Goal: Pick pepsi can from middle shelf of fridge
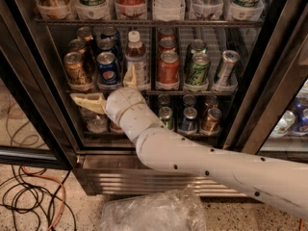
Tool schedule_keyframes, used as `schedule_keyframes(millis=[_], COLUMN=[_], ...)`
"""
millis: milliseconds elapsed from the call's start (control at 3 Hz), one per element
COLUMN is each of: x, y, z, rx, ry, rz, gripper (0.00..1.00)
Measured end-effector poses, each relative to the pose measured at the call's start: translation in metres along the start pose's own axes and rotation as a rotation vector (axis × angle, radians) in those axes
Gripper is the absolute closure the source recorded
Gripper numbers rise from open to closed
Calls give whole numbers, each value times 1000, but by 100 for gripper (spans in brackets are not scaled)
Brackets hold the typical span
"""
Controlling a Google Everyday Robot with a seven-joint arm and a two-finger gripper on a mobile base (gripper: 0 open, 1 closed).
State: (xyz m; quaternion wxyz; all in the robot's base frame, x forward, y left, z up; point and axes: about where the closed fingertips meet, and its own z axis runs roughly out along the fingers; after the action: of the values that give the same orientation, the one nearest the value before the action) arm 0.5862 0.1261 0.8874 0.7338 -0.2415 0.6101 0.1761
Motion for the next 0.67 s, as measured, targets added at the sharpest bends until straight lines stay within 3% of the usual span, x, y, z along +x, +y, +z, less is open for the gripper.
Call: schedule_keyframes(millis=[667], x=[-5], y=[0], z=[2], rx=[-8], ry=[-15], rz=[-18], gripper=[40])
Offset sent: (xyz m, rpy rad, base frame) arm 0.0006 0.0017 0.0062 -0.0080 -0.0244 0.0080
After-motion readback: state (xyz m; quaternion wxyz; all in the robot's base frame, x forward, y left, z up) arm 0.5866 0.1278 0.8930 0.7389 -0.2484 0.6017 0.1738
